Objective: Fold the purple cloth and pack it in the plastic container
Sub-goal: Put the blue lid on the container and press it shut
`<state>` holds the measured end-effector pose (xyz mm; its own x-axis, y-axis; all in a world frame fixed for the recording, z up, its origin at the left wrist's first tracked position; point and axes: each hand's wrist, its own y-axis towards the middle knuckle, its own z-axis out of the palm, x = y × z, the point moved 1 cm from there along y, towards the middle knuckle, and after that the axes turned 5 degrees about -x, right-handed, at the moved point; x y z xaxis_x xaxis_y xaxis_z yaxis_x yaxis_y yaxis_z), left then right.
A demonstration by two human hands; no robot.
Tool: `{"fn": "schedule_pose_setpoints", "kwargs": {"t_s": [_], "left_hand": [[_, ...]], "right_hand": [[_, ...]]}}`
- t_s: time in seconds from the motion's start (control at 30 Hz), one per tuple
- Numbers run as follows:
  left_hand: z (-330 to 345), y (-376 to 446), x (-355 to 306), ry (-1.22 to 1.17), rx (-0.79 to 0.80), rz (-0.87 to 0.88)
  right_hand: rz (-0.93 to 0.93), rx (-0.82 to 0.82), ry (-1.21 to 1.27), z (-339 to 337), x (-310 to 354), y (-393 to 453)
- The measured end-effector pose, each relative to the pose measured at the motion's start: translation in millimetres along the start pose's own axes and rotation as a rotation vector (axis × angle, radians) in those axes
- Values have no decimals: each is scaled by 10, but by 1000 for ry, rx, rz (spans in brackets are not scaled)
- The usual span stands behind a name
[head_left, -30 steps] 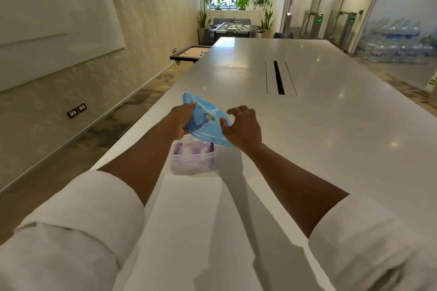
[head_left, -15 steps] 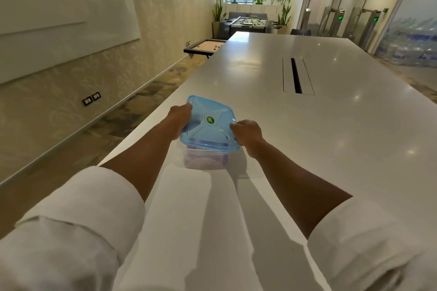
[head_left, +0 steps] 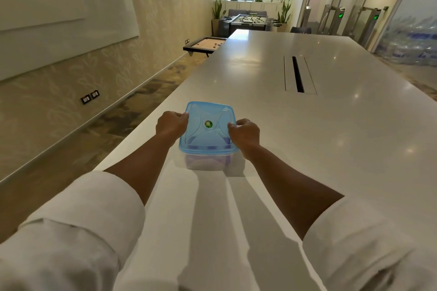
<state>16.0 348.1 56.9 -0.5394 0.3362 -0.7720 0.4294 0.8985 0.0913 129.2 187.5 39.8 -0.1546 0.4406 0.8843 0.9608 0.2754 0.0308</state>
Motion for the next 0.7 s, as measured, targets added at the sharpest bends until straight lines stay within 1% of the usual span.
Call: {"fn": "schedule_pose_setpoints", "kwargs": {"t_s": [0.1, 0.27, 0.5, 0.6, 0.7], "left_hand": [[10, -5, 8, -70, -25, -8], [58, -17, 48, -80, -22, -46], [148, -17, 86, -76, 58, -100], [174, -18, 93, -125, 105, -156], [197, -9, 101, -189, 138, -200]], "right_hand": [[-7, -9, -16, 36, -1, -20], [-2, -6, -37, 67, -18, -38], [77, 53, -54, 100, -8, -35], [43, 109, -56, 126, -16, -37], [76, 99, -32, 148, -43, -24]]}}
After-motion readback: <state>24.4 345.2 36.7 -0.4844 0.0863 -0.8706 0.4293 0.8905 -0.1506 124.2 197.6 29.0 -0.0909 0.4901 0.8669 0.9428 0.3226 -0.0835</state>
